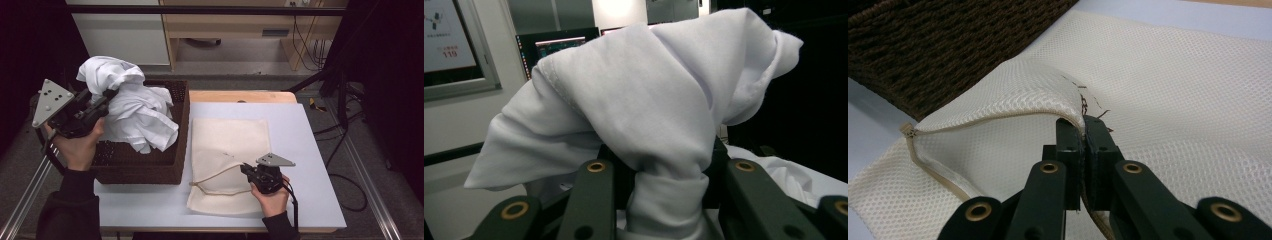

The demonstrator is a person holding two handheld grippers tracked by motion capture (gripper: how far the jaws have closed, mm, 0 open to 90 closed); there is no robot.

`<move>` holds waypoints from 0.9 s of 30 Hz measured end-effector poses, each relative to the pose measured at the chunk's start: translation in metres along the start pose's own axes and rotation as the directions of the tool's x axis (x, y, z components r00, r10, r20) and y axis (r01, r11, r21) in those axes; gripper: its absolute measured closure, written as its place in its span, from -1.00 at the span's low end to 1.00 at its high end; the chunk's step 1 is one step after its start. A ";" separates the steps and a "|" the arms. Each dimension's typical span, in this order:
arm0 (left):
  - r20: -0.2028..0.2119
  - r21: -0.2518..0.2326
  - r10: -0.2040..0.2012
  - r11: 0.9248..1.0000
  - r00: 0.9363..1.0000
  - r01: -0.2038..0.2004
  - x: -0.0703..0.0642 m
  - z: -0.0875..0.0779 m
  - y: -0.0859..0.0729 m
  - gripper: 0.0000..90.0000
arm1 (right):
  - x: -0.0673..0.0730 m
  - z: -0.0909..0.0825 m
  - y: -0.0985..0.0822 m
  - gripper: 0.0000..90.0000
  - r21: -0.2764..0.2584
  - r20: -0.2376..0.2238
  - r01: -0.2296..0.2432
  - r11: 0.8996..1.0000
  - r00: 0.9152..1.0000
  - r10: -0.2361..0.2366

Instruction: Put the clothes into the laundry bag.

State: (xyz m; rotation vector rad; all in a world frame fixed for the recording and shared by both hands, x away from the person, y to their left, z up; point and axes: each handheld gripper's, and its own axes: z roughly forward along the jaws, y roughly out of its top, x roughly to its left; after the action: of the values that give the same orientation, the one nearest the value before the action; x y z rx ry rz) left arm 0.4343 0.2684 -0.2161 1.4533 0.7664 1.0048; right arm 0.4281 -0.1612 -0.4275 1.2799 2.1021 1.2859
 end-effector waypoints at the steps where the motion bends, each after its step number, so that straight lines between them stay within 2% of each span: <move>1: 0.002 -0.006 0.002 1.000 1.000 -0.002 -0.001 -0.002 0.002 0.52 | 0.000 0.000 0.000 0.94 -0.001 0.000 0.002 1.000 1.000 -0.002; 5: 0.015 -0.027 0.011 1.000 1.000 -0.011 -0.006 -0.008 0.011 0.51 | -0.001 0.000 0.000 0.94 -0.002 -0.001 0.007 1.000 1.000 -0.007; 14: 0.056 -0.068 -0.004 0.998 0.998 0.008 -0.014 -0.018 0.028 0.51 | -0.001 0.000 0.000 0.94 0.002 -0.002 -0.008 1.000 1.000 0.008; 20: 0.077 -0.091 0.008 0.996 0.997 -0.001 -0.020 -0.025 0.039 0.51 | 0.000 0.000 0.000 0.94 0.002 -0.003 -0.013 1.000 1.000 0.013; 23: 0.093 -0.100 0.017 0.995 0.996 -0.007 -0.023 -0.027 0.043 0.51 | -0.002 0.001 0.000 0.94 -0.002 -0.001 -0.001 1.000 1.000 0.001; 27: 0.125 -0.119 0.021 0.993 0.992 -0.006 -0.029 -0.032 0.049 0.51 | -0.003 0.002 -0.001 0.94 0.000 0.003 -0.007 1.000 1.000 0.007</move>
State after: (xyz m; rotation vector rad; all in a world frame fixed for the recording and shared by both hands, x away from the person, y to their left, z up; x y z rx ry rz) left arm 0.3897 0.2497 -0.1732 1.4065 0.5970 0.9432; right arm 0.4307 -0.1632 -0.4294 1.2890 2.0978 1.2860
